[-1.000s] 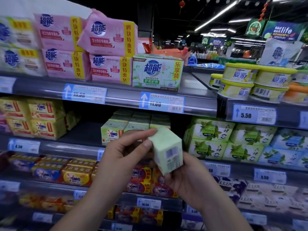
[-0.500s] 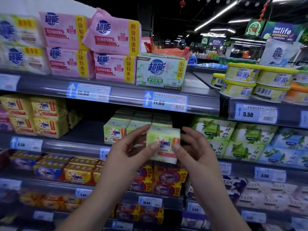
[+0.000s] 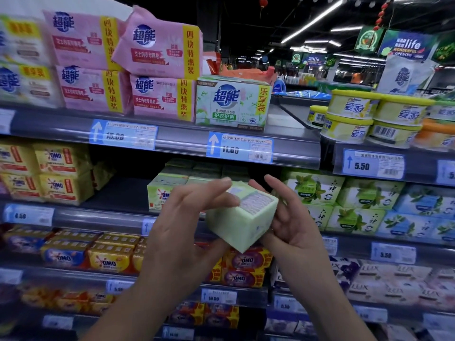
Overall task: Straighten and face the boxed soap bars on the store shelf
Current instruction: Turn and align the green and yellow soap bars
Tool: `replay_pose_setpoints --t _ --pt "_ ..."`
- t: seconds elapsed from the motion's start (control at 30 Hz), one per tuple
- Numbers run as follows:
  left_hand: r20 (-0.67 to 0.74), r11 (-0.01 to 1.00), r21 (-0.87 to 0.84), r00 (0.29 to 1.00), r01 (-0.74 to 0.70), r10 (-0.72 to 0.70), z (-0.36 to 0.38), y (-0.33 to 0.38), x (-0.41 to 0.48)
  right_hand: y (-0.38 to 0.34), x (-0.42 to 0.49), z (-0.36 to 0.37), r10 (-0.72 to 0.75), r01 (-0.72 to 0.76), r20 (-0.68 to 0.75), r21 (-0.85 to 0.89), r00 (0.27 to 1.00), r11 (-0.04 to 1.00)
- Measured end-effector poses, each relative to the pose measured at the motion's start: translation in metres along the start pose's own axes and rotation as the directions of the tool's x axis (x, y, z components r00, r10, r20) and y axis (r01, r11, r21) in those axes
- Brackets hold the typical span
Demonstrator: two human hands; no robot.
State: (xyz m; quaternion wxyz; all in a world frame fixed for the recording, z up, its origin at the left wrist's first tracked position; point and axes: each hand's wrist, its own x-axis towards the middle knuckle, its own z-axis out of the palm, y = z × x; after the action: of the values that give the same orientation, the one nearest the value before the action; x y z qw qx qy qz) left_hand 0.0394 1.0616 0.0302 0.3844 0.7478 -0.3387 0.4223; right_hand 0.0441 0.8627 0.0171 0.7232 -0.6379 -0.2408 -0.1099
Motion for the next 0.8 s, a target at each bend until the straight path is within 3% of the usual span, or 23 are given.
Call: replay_pose_setpoints --t 0.07,0.17,0.27,0.33,0.53,0.67,0.8 --pt "0.012 1.000 0.004 1.000 -0.006 0.006 0.002 0.000 0.001 0.000 0.000 -0.002 0.013 -0.013 -0.009 -0.004 1.000 1.000" --pt "-0.005 0.968 -0.121 0.975 0.221 -0.224 0.004 -0.001 0.004 0.002 -0.002 -0.007 0.042 -0.044 -0.049 -0.034 0.998 0.998" --pt "0.026 0.796 -0.341 0.851 0.500 -0.524 0.014 -0.008 0.007 0.004 -0.003 -0.006 0.092 -0.115 -0.178 -0.119 0.980 0.986" --pt "0.073 0.736 -0.339 0.796 0.587 -0.601 0.024 -0.015 0.005 0.008 -0.002 -0.004 0.094 -0.146 -0.254 -0.193 0.963 0.970" --pt "0.085 0.753 -0.226 0.783 0.618 -0.617 0.044 -0.026 0.002 0.015 0.002 0.000 0.038 -0.186 -0.382 -0.359 0.923 0.915" --pt "0.069 0.795 -0.074 0.798 0.602 -0.598 0.052 -0.034 -0.001 0.015 0.004 -0.001 0.039 -0.187 -0.356 -0.392 0.934 0.901" --pt "0.069 0.831 0.073 0.829 0.551 -0.555 0.059 -0.035 -0.005 0.016 0.007 0.002 0.156 -0.259 -0.292 -0.359 0.944 0.897"
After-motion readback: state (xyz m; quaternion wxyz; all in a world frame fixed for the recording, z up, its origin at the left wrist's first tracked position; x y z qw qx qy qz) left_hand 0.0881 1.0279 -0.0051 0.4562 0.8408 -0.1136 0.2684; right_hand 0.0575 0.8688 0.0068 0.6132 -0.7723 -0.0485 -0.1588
